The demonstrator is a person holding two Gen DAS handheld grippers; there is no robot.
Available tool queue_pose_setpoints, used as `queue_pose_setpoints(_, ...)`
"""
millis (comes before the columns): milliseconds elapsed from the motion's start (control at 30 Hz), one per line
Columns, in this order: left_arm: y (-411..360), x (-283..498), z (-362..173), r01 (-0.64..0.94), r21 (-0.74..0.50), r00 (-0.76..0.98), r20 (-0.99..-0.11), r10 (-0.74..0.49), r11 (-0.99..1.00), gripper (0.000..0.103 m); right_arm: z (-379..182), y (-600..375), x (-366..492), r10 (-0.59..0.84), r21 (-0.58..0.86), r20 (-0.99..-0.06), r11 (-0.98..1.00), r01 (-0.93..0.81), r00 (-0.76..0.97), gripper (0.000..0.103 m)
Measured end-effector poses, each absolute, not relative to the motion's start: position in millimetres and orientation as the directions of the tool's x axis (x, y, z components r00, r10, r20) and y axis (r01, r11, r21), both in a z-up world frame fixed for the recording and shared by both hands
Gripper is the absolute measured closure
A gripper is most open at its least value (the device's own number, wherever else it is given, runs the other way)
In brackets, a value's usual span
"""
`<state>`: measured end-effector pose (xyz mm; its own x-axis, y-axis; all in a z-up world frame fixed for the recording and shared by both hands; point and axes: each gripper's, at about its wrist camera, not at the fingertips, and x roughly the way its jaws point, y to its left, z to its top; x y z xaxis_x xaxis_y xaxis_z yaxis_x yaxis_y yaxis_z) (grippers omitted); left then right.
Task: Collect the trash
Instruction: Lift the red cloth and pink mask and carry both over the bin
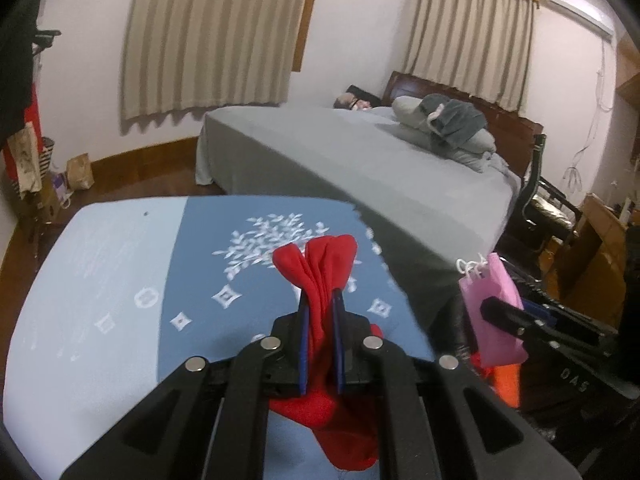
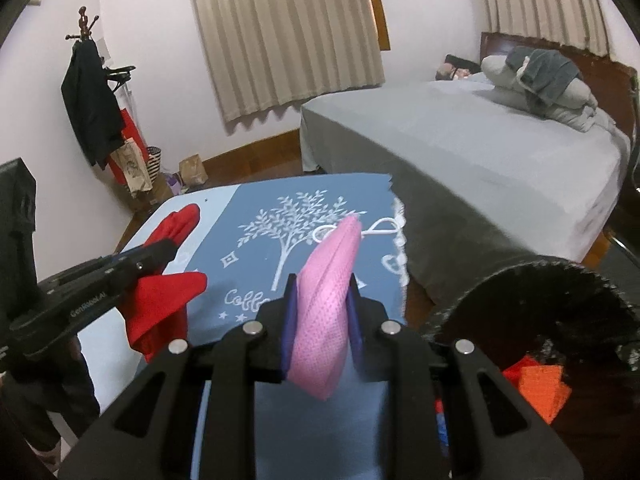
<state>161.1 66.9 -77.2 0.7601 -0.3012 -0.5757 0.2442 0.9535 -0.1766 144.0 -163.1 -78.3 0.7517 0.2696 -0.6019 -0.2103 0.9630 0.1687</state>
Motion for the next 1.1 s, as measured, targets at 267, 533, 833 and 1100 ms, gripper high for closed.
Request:
queue_pose_setpoints(267, 29.8, 149.8, -56.8, 0.322, -0.184, 0.755, -0.542, -0.369, 0.929, 0.093, -56.8, -192.0, 125.4, 0.228, 0.154, -0.568, 0.973, -0.169, 0.791, 0.081)
queue_pose_setpoints(533, -11.7, 141.5, -44.2, 0.400, -0.180, 0.739, -0.517, -0.432, 0.899, 0.093, -42.2, -219.7, 111.8, 0.192, 0.150, -0.542, 0.980, -0.130, 0.818, 0.081)
queue_pose_setpoints(833, -53.6, 133.8, -34.2, 0.476, -0.166, 0.716, -0.498, -0.490, 0.864, 0.093, -31.3, -257.9, 92.4, 0.132, 0.143, -0.515, 0.987, -0.067, 0.847, 0.081)
queue_pose_setpoints(1100, -86.5, 125.2, -29.1, 0.542, -0.159, 0.686, -0.483, -0.544, 0.825, 0.093, -28.1, -291.4, 77.0, 0.072, 0.136, -0.507, 0.991, -0.003, 0.859, 0.081)
